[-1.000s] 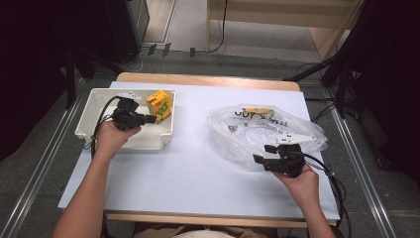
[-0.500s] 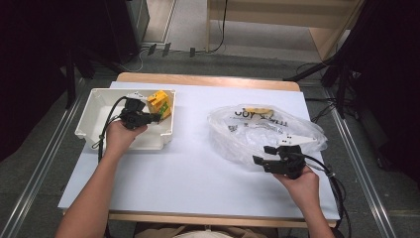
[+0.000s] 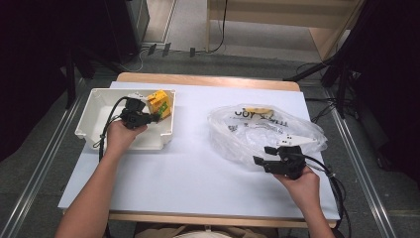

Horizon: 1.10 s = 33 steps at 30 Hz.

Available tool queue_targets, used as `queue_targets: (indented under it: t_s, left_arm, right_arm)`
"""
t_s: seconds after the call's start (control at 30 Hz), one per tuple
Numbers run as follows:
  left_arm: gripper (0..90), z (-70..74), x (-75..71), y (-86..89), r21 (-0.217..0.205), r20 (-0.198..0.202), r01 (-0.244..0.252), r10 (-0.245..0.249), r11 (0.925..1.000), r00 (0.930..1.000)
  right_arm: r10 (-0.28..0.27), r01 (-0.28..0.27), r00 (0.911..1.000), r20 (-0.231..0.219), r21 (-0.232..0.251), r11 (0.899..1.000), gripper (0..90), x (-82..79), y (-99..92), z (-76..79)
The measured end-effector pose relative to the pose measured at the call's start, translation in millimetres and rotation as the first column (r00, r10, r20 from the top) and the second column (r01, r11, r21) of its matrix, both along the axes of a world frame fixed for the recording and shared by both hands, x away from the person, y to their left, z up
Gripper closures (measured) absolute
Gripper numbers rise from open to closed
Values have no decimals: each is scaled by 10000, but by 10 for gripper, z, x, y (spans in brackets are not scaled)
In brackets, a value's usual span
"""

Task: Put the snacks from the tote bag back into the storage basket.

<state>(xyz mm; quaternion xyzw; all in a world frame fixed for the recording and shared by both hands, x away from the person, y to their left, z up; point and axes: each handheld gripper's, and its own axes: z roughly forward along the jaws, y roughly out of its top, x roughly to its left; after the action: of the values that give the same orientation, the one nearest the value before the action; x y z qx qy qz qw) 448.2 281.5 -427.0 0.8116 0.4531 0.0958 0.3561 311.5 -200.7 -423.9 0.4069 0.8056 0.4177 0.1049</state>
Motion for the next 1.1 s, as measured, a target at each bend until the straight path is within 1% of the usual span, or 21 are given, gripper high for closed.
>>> queue_targets:
  t_s: [0.07,0.1,0.17,0.27,0.43,0.6,0.73,0.87,0.97,1.1]
  left_arm:
    - [900,-6,6,16,-30,-39,-93,92,10000,9999]
    - [900,-14,14,32,-76,-143,-176,175,9998,9997]
    - [900,-23,23,48,-76,-207,-260,258,9996,9995]
    - [900,-28,32,64,-128,-263,-349,346,9993,9991]
    - [884,-38,54,122,-157,-384,-637,630,9978,9973]
    - [893,-32,64,161,-217,-381,-836,827,9963,9958]
    - [894,-39,95,207,-287,-462,-1129,1115,9932,9927]
    - [892,-48,114,223,-299,-475,-1224,1209,9920,9915]
    - [893,-57,140,234,-418,-518,-1363,1341,9898,9896]
    - [893,-69,171,220,-336,-561,-1403,1383,9895,9888]
  right_arm:
    - [0,0,10000,9,-4,10000,412,-1,-1,-1]
    - [-34,34,10000,30,-28,10000,412,-3,-3,0]
    - [-50,50,10000,35,-21,10000,412,-1,-5,1]
    - [-54,54,10000,24,-7,10000,412,1,-6,1]
    - [-33,33,10000,5,-43,10000,415,1,-6,-1]
    - [-79,79,10000,1,-11,10000,421,-2,-8,2]
    - [-64,64,10000,6,-41,10000,427,-5,-6,0]
    - [-88,88,10000,29,-30,10000,425,-2,-8,2]
    - [-89,89,10000,29,-44,10000,423,-2,-7,1]
    - [-101,101,9999,8,-36,9999,422,-5,-7,3]
